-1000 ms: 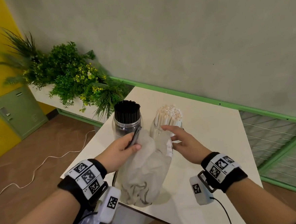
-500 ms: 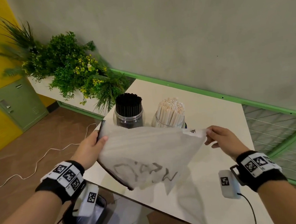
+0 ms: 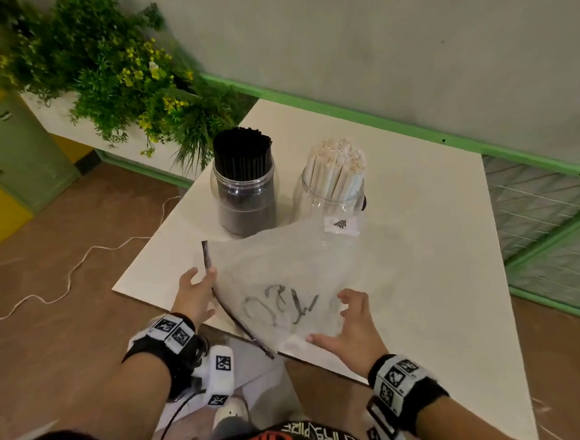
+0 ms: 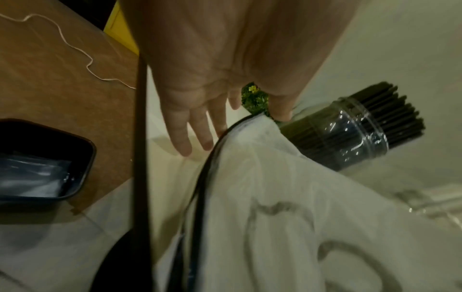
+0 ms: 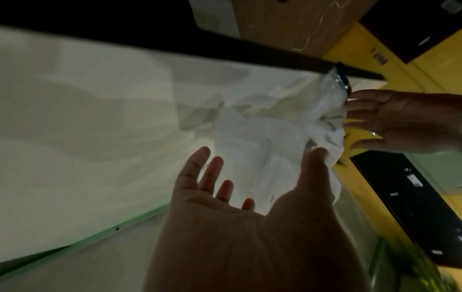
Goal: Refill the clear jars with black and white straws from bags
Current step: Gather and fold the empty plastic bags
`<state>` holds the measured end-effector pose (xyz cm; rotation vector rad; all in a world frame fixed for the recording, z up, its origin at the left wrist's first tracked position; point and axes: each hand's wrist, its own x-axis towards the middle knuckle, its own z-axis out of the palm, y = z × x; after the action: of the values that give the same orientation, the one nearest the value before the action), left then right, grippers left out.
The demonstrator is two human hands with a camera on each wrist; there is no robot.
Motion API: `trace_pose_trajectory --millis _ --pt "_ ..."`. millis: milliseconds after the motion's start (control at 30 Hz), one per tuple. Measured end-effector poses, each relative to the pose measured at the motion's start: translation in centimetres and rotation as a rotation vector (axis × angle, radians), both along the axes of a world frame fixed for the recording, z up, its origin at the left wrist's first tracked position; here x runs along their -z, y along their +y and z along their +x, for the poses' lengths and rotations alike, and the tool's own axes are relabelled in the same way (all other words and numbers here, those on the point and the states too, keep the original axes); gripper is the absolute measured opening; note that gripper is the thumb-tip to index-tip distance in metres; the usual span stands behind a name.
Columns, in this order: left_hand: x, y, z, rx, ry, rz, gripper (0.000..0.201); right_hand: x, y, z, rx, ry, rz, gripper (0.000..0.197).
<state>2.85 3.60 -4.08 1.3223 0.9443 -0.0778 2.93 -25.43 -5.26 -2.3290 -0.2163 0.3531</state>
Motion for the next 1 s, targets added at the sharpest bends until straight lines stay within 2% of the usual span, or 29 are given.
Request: trace_pose_trajectory --millis 67,133,233,267,300,367,433,533,600,633,700,767,800,900,967,1000 --pt "1.2 -0.7 -1.7 0.038 0.067 0.066 0.057 1.5 0.9 0.2 -0.004 0.029 -0.054 0.083" --pt "2.1 -1.6 -3.4 0.137 0.175 0.091 0.052 2.3 1.5 0.5 -0.007 0.047 -0.083 0.063" --pt "2.0 -3.4 -5.6 0.547 0.380 -0.047 0.057 2.4 2.1 0.9 -0.042 0.095 -0.053 0.031" --pt "2.0 -3.8 -6.0 0.613 0.402 -0.105 0.054 2.1 2.2 1.0 -0.064 0.121 -0.025 0.027" --pt "2.1 -4.1 -6.2 0.609 0.384 -0.177 0.047 2.0 2.2 1.0 -0.086 0.145 0.000 0.025" --pt "2.2 -4.7 -6.4 0.497 0.276 -0.317 0.025 1.5 1.9 0.9 -0.119 0.182 0.055 0.028" --pt "1.8 -4.9 -5.9 0.325 0.184 -0.356 0.007 0.7 1.0 1.0 -0.127 0.200 0.097 0.029" --pt "1.4 -2.2 -5.2 0.095 0.127 -0.276 0.012 -0.7 -1.9 2.3 0.025 0.046 0.086 0.027" --pt "1.2 0.6 -5.3 0.014 0.137 -0.172 0.016 -2.0 -4.6 3.1 0.129 -0.055 0.027 0.034" --pt "1.1 1.8 -5.6 0.014 0.155 -0.126 0.018 -2.4 -5.9 3.2 0.129 -0.067 -0.014 0.040" --pt "1.2 2.9 -6.4 0.128 0.202 -0.042 0.019 -3.1 -7.5 3.3 0.046 -0.093 -0.134 0.044" --pt "1.2 2.5 -6.8 0.291 0.246 0.026 0.019 -3.6 -7.3 3.0 -0.046 -0.249 -0.240 0.060" --pt "1.2 2.0 -7.0 0.344 0.259 0.024 0.020 -4.0 -6.4 2.7 -0.084 -0.344 -0.226 0.066" --pt "1.7 0.7 -7.2 0.411 0.269 -0.047 0.026 -5.0 -0.7 0.9 -0.257 -0.550 -0.122 0.065" --pt "1.7 0.1 -7.3 0.438 0.273 -0.040 0.029 -3.5 2.8 -0.1 -0.477 -0.532 -0.245 0.070" --pt "1.7 -0.1 -7.3 0.430 0.267 -0.031 0.030 -2.1 3.6 -0.3 -0.580 -0.451 -0.370 0.076"
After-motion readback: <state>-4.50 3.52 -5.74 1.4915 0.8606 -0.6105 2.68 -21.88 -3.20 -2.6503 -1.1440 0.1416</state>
